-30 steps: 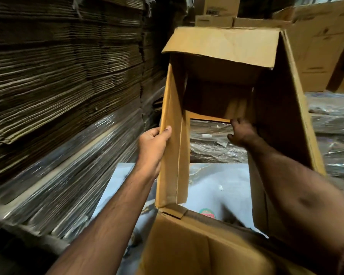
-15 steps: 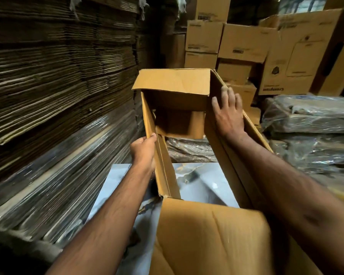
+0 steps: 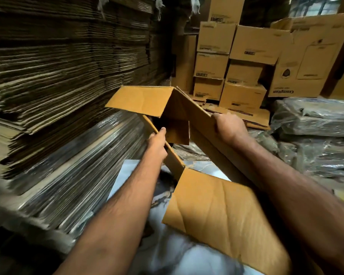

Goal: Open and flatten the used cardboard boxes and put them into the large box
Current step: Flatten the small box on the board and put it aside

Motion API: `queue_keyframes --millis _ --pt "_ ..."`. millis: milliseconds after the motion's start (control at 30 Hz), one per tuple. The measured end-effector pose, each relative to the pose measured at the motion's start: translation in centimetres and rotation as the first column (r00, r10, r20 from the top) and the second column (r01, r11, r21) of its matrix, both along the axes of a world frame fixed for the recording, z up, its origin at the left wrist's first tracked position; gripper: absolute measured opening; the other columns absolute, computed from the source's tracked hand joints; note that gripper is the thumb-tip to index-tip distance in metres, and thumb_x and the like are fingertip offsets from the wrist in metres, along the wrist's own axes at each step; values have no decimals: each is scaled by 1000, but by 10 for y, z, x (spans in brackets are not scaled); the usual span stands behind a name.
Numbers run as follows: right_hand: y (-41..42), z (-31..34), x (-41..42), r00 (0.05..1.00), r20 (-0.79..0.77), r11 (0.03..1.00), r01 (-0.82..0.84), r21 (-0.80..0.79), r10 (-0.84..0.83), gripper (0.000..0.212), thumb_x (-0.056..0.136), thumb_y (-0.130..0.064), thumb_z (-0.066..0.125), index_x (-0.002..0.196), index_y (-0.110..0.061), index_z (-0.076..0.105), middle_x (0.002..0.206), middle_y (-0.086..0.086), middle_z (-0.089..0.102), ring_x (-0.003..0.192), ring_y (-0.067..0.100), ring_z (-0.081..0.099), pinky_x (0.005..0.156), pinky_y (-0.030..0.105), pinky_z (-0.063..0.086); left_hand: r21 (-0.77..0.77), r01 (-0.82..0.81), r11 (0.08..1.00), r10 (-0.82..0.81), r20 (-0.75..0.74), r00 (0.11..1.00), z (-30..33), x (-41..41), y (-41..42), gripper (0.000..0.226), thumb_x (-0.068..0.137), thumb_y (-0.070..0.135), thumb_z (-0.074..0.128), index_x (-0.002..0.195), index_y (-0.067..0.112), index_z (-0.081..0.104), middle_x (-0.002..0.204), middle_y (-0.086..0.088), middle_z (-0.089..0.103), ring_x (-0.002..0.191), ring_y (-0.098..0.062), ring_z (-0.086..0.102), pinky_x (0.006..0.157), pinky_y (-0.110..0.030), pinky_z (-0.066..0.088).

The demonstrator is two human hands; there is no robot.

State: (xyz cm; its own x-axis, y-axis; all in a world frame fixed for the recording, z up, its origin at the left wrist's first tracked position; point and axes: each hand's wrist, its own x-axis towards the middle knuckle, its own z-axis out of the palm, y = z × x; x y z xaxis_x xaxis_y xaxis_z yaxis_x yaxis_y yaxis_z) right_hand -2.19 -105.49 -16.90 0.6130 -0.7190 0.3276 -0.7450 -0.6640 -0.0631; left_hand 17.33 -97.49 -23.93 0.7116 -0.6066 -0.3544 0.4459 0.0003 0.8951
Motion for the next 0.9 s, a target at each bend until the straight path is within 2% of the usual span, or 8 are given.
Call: queue_keyframes --millis 133,233,367,500,600,767,833,900 --pt "20 -21 -3 999 -41 997 -27 66 30 30 89 -18 63 118 -23 63 99 3 70 88 24 67 80 37 56 -95 193 977 -198 -42 979 -5 0 2 60 100 27 57 153 25 28 143 -7 42 112 -26 49 87 -50 50" --pt "29 -32 3 993 -99 997 -51 66 57 40 87 -16 63 125 -26 61 103 3 71 93 23 68 83 40 58 -187 244 952 -262 -78 962 -12 -3 3 75 101 21 56 157 36 9 154 -7 32 130 -30 43 83 -50 51" --pt "36 -37 10 989 -142 999 -49 15 50 44 86 -14 60 129 -25 58 106 7 71 96 28 69 83 40 57 -227 332 916 -364 -117 924 -27 -8 8 82 100 22 57 155 44 1 150 -16 40 130 -37 48 71 -46 59" --pt "49 -43 18 984 -176 998 -46 -37 39 35 90 -22 59 125 -23 57 98 5 71 90 29 69 75 38 56 -234 447 864 -492 -202 847 -45 -30 18 64 100 37 55 151 35 17 138 -24 51 78 -33 73 59 -39 61" --pt "63 -56 27 966 -249 996 -80 -33 70 27 93 -24 54 120 -22 58 97 4 70 89 29 69 72 37 55 -243 374 895 -426 -220 878 -66 -32 13 59 101 34 54 151 17 29 143 -24 47 60 -26 72 50 -34 57" --pt "68 -81 26 891 -382 969 -212 125 244 38 93 -33 49 131 -27 55 111 6 69 104 31 65 73 34 50 -160 281 946 -312 -224 923 -100 -30 27 27 101 18 45 126 9 50 96 -14 65 62 -22 72 55 -36 60" --pt "67 -100 20 878 -370 942 -219 255 304 50 93 -42 48 143 -34 46 125 3 66 117 29 59 85 36 51 -119 289 950 -310 -232 922 -116 -35 37 23 104 17 40 121 9 53 93 -13 68 70 -23 73 61 -36 61" --pt "69 -131 11 854 -408 920 -182 348 323 64 92 -51 49 151 -36 30 148 5 47 134 34 44 100 46 46 -55 308 950 -312 -240 919 -136 -39 40 31 107 22 37 128 5 52 112 -18 67 97 -31 69 75 -39 57"
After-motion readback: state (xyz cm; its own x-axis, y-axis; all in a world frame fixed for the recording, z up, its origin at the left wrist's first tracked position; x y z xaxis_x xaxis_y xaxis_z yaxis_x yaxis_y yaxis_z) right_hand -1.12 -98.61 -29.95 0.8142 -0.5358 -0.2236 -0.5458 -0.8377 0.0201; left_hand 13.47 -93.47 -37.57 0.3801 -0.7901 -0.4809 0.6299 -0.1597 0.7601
